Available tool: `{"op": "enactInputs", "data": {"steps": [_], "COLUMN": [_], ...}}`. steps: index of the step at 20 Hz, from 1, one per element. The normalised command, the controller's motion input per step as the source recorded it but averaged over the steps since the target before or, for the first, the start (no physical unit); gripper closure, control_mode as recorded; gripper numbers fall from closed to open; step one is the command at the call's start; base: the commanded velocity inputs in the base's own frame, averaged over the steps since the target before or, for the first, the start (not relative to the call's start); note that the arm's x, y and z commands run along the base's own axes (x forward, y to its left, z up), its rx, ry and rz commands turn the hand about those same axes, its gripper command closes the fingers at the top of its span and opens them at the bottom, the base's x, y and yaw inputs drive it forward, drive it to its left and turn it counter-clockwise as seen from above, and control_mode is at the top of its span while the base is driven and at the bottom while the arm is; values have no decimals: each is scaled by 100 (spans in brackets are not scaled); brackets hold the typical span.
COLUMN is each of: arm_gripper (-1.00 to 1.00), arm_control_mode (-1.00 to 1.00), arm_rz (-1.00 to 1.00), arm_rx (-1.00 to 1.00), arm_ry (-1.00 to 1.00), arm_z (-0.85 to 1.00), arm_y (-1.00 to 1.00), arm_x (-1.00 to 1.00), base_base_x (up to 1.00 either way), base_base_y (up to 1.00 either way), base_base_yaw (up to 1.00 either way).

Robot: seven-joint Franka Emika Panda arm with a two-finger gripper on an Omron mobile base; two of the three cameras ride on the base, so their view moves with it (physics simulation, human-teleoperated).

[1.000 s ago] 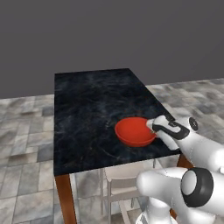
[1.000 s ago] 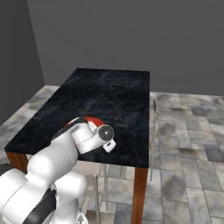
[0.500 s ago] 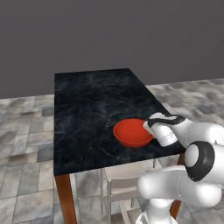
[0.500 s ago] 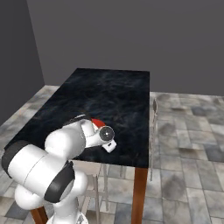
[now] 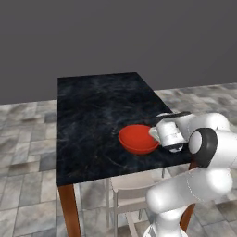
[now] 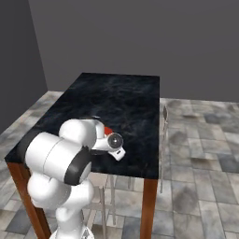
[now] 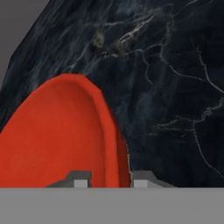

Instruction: Pick up the bowls from the cabinet and place each bowl in front of a stool on the dining counter.

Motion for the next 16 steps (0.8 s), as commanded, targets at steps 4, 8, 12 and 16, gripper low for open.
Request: {"op": "enactInputs", "data": {"steps": [4, 8, 12, 16], "arm_gripper": [100, -100, -100, -100], "arm_control_mode": [-100, -100, -100, -100], "arm_rz": [0, 0, 0, 0], "arm_rx": [0, -2, -5, -14], "arm_ry": [0, 0, 1, 0], "arm_z": [-17, -11, 38, 96], "arm_y": [0, 0, -6, -18], "arm_x": [26, 8, -55, -71], "base_base_x": [0, 0, 0, 0], "base_base_y": [0, 0, 0, 0], "base_base_yaw": [0, 0, 0, 0]}}
